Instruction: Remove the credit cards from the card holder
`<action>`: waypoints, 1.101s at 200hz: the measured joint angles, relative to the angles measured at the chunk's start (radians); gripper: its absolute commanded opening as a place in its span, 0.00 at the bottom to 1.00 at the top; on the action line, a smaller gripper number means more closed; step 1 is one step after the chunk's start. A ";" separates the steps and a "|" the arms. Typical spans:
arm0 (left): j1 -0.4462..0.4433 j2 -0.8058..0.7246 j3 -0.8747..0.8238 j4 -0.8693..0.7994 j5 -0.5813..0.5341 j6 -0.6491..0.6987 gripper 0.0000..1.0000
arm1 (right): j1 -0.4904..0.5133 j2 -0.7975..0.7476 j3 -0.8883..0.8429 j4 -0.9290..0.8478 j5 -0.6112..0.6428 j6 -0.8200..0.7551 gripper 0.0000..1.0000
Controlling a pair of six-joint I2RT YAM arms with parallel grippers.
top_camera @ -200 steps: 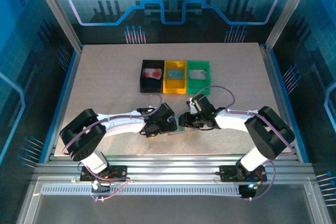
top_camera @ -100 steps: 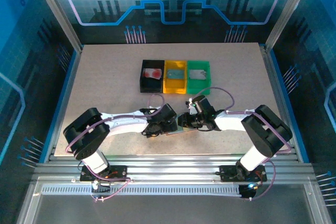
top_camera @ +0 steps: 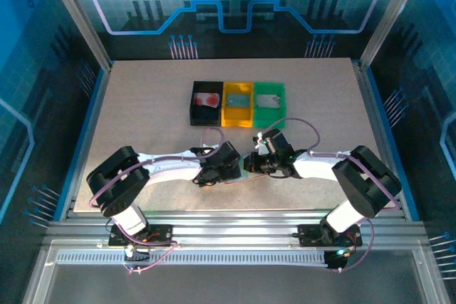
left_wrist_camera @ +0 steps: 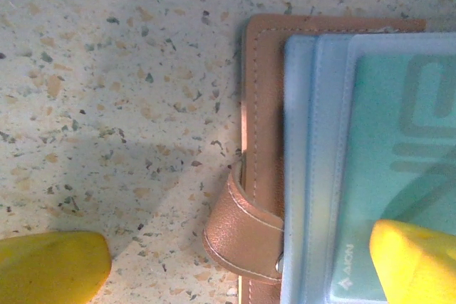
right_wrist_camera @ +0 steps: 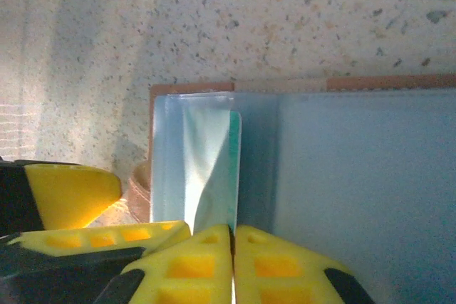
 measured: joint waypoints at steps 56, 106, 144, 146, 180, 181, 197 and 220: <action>0.000 0.000 0.000 0.000 0.000 0.000 0.99 | -0.021 -0.027 -0.008 -0.011 0.000 -0.003 0.00; 0.000 0.000 0.000 0.000 0.000 0.002 0.99 | -0.066 -0.121 -0.017 -0.085 0.011 -0.039 0.00; 0.001 0.000 0.000 0.000 0.000 0.008 0.99 | -0.072 -0.151 0.017 -0.204 0.023 -0.097 0.00; 0.001 0.000 0.000 0.000 0.000 0.009 0.99 | -0.072 -0.152 0.019 -0.211 0.024 -0.100 0.00; 0.011 -0.002 0.000 -0.002 0.011 0.028 0.99 | -0.072 -0.205 0.056 -0.348 0.062 -0.142 0.00; 0.012 -0.002 0.000 -0.002 0.013 0.029 0.99 | -0.072 -0.207 0.057 -0.351 0.063 -0.142 0.00; 0.021 -0.005 0.000 -0.005 0.029 0.037 0.99 | -0.073 -0.244 0.080 -0.408 0.087 -0.165 0.00; 0.032 -0.006 0.002 -0.008 0.053 0.049 0.99 | -0.086 -0.295 0.100 -0.443 0.117 -0.187 0.00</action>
